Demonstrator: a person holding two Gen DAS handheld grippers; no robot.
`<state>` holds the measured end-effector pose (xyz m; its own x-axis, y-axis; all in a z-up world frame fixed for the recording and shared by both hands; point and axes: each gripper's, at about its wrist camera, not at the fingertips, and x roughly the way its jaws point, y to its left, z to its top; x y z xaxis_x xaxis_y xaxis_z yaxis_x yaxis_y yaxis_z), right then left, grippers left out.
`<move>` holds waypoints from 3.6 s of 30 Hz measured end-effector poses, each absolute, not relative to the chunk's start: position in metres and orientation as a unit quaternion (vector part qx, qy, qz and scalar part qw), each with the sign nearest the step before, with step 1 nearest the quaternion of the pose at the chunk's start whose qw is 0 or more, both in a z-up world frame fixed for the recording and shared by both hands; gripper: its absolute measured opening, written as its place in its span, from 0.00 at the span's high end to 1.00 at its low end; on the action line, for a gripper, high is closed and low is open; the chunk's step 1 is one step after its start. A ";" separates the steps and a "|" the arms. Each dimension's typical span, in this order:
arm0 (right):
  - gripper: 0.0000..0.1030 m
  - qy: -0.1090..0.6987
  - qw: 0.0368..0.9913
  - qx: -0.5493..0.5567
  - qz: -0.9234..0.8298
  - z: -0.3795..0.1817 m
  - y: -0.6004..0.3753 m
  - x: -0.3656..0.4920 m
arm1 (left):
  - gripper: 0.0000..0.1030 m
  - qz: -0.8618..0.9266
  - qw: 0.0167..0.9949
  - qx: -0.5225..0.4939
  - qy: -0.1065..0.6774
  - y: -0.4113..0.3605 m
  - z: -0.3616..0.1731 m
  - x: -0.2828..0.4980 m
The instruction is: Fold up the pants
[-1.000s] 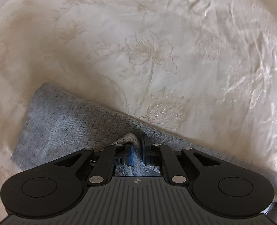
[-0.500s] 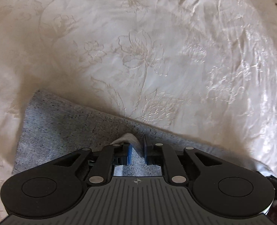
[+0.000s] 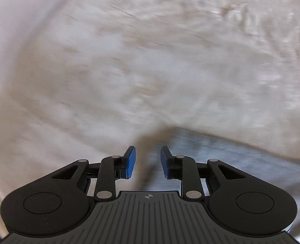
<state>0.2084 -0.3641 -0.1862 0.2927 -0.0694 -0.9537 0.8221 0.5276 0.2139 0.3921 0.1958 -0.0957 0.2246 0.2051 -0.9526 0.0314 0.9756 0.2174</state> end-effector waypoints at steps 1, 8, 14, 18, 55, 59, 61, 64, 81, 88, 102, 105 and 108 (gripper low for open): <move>0.86 0.504 0.714 0.371 -0.312 -0.184 -0.365 0.208 | 0.74 0.057 0.778 0.094 0.618 0.199 -0.095 0.389; 0.58 0.468 0.735 0.360 -0.333 -0.159 -0.372 0.203 | 0.74 0.020 0.766 0.039 0.642 0.200 -0.112 0.338; 0.52 0.435 0.756 0.323 -0.367 -0.118 -0.393 0.180 | 0.74 0.005 0.756 -0.003 0.655 0.194 -0.123 0.291; 0.49 0.409 0.765 0.323 -0.378 -0.087 -0.397 0.136 | 0.74 -0.026 0.764 0.003 0.644 0.176 -0.121 0.266; 0.89 0.339 0.760 0.412 -0.372 -0.059 -0.467 -0.024 | 0.74 -0.104 0.752 0.056 0.649 -0.009 -0.115 0.119; 0.89 0.358 0.757 0.399 -0.373 -0.069 -0.503 0.028 | 0.74 -0.086 0.754 0.043 0.650 -0.006 -0.110 0.115; 0.89 0.373 0.753 0.387 -0.380 -0.079 -0.515 0.049 | 0.74 -0.077 0.755 0.040 0.650 -0.005 -0.109 0.111; 0.89 0.389 0.746 0.376 -0.390 -0.096 -0.529 0.070 | 0.74 -0.064 0.755 0.035 0.652 -0.001 -0.108 0.107; 0.40 0.430 0.783 0.267 -0.363 -0.129 -0.547 0.132 | 0.74 -0.014 0.770 0.036 0.637 0.036 -0.090 0.098; 0.39 0.380 0.845 0.185 -0.326 -0.074 -0.492 0.111 | 0.74 0.007 0.782 0.033 0.623 0.073 -0.089 0.103; 0.42 0.392 0.888 0.150 -0.190 -0.040 -0.299 0.124 | 0.74 -0.005 0.796 0.037 0.604 0.174 -0.107 0.176; 0.45 0.417 0.882 0.170 -0.138 -0.051 -0.237 0.138 | 0.74 -0.015 0.799 0.041 0.600 0.191 -0.112 0.196; 0.47 0.447 0.875 0.163 -0.085 -0.070 -0.167 0.152 | 0.74 -0.028 0.799 0.048 0.598 0.204 -0.118 0.213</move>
<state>0.1518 -0.1669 -0.0704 0.5857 -0.0020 -0.8105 0.2944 0.9322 0.2104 0.2129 0.2045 -0.1177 0.2830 0.0127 -0.9590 0.1025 0.9938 0.0434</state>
